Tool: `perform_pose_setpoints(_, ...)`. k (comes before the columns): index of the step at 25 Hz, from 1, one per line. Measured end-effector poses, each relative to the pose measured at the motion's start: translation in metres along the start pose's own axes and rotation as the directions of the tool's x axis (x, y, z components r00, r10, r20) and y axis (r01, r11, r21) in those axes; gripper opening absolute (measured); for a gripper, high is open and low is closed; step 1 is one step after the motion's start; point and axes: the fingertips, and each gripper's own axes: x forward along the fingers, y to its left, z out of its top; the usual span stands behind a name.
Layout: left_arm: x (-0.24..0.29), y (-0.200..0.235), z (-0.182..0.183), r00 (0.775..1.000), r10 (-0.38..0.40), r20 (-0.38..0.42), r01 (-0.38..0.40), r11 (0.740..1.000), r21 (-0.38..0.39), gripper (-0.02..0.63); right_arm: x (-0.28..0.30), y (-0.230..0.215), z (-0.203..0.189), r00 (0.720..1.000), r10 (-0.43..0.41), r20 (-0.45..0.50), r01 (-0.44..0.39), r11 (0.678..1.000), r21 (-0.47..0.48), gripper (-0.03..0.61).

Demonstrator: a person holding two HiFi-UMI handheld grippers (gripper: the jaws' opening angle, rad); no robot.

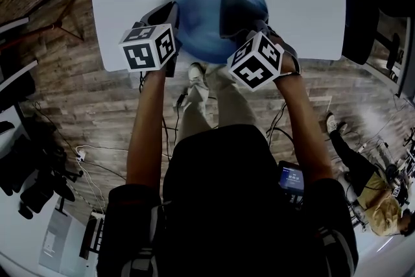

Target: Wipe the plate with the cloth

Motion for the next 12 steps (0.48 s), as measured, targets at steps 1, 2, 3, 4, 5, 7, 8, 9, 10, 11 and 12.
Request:
perform_pose_setpoints(1,0.000,0.000,0.000,1.000,0.000,0.000,0.000,1.000,0.000,0.028,0.000,0.001,0.000,1.000,0.003,-0.001,-0.003,1.000,-0.003,0.054)
perform_pose_setpoints(2,0.000,0.000,0.000,1.000,-0.001,0.000,0.001,1.000,0.000,0.028,0.000,0.002,0.000,1.000,0.006,-0.003,-0.006,1.000,-0.007,0.054)
perform_pose_setpoints(3,0.000,0.000,0.000,1.000,-0.001,0.000,0.001,1.000,0.000,0.028,0.000,0.004,0.000,1.000,0.009,-0.005,-0.009,1.000,-0.011,0.054)
perform_pose_setpoints(4,0.000,0.000,0.000,1.000,-0.001,0.000,0.001,1.000,0.000,0.028,0.000,0.005,0.000,1.000,0.013,-0.006,-0.013,1.000,-0.014,0.054)
perform_pose_setpoints(5,0.000,0.000,-0.001,1.000,-0.002,0.000,0.002,1.000,-0.001,0.028,0.000,0.007,0.000,1.000,0.017,-0.008,-0.017,1.000,-0.017,0.054)
perform_pose_setpoints(7,0.000,0.000,-0.002,1.000,-0.001,0.001,0.001,1.000,-0.001,0.028,0.001,0.011,0.000,1.000,0.026,-0.010,-0.026,0.999,-0.021,0.054)
perform_pose_setpoints(8,0.000,0.000,-0.002,1.000,-0.001,0.001,0.001,1.000,-0.002,0.028,0.001,0.013,0.000,0.999,0.031,-0.010,-0.032,0.999,-0.024,0.053)
perform_pose_setpoints(9,0.000,0.000,-0.002,1.000,-0.002,0.002,0.002,1.000,-0.002,0.028,0.001,0.015,0.001,0.999,0.036,-0.010,-0.036,0.999,-0.026,0.054)
perform_pose_setpoints(10,0.001,0.000,-0.002,1.000,-0.002,0.002,0.002,1.000,-0.003,0.028,0.001,0.017,0.001,0.999,0.041,-0.009,-0.041,0.999,-0.028,0.054)
perform_pose_setpoints(11,0.000,0.000,-0.002,1.000,-0.002,0.002,0.002,1.000,-0.003,0.028,0.001,0.019,0.002,0.999,0.045,-0.008,-0.045,0.999,-0.030,0.054)
perform_pose_setpoints(12,0.000,0.000,-0.001,1.000,-0.002,0.003,0.002,1.000,-0.003,0.028,0.001,0.021,0.003,0.999,0.049,-0.007,-0.049,0.998,-0.033,0.054)
